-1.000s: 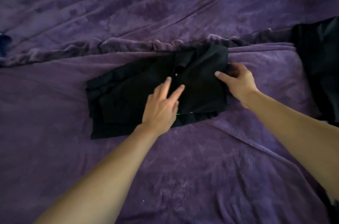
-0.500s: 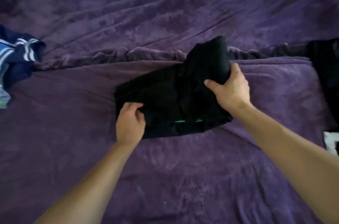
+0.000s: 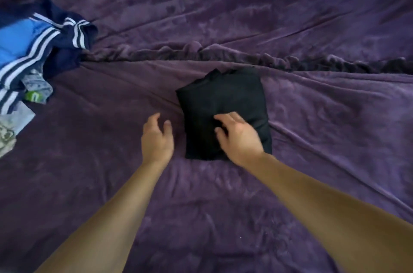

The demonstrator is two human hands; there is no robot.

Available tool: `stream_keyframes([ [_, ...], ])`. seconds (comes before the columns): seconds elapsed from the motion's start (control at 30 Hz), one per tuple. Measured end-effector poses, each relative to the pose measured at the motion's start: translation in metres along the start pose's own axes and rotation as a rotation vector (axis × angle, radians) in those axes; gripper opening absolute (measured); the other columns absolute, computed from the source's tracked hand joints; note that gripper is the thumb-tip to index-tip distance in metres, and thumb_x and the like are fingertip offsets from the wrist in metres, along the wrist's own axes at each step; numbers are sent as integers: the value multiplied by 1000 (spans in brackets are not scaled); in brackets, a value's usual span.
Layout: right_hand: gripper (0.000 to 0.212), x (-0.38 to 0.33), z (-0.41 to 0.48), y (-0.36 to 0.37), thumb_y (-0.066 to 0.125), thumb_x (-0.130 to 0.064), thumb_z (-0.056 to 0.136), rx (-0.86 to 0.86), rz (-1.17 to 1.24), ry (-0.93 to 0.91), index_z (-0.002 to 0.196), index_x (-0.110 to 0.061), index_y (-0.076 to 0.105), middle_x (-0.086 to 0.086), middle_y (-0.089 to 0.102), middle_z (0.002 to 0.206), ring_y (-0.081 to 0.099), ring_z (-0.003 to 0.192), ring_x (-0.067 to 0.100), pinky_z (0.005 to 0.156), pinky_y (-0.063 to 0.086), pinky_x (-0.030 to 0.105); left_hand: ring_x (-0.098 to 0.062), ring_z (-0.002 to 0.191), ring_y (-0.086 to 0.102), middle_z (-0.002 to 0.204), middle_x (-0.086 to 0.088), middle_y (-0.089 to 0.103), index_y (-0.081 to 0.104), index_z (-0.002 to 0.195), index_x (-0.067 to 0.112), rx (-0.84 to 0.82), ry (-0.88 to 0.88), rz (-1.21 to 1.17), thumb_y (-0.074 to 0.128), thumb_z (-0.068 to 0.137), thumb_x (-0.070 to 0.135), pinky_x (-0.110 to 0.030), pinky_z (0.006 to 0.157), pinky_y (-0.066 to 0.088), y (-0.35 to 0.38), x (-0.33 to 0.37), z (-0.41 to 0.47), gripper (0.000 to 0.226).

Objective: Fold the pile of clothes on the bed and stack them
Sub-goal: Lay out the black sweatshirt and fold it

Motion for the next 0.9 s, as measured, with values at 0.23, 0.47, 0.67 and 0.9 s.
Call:
stream_keyframes([
  [0.23, 64, 80, 6, -35, 44, -48, 97, 123, -309, 218, 152, -27, 21, 13, 16, 159, 15, 145, 34, 107, 31, 54, -36, 138, 28, 157, -15, 16, 16, 151, 30, -49, 159, 90, 35, 95, 58, -51, 103, 35, 58, 66, 31, 66],
  [0.47, 70, 112, 1, 28, 41, -61, 93, 125, -142, 425, 151, -38, 10, 17, 17, 156, 34, 130, 36, 90, 47, 45, -43, 111, 51, 136, -20, 37, 32, 145, 17, -38, 104, 66, 47, 95, 48, -47, 90, 43, 99, 53, 47, 61],
  [0.67, 64, 115, -19, -18, 56, -55, 89, 194, -102, 360, 146, -36, 33, 6, 49, 114, 61, 81, 28, 58, 37, 29, -40, 99, 55, 117, -20, 50, 48, 131, 11, -8, 198, 20, 57, 94, 36, -39, 81, 40, 82, 90, 14, 46],
  [0.9, 64, 159, -127, -119, 58, -56, 87, 274, -140, 413, 144, -36, 37, 1, 48, 103, 57, 64, 25, 50, 39, 28, -39, 104, 54, 118, -18, 51, 50, 128, 9, -128, 246, -63, 58, 93, 34, -39, 84, 41, 112, 173, -97, 43],
])
Point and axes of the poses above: each hand's wrist, its own z-axis towards the middle knuckle, its own y-axis out of the palm, x = y × z, the point moved 7 cm from there along z, towards the middle knuckle
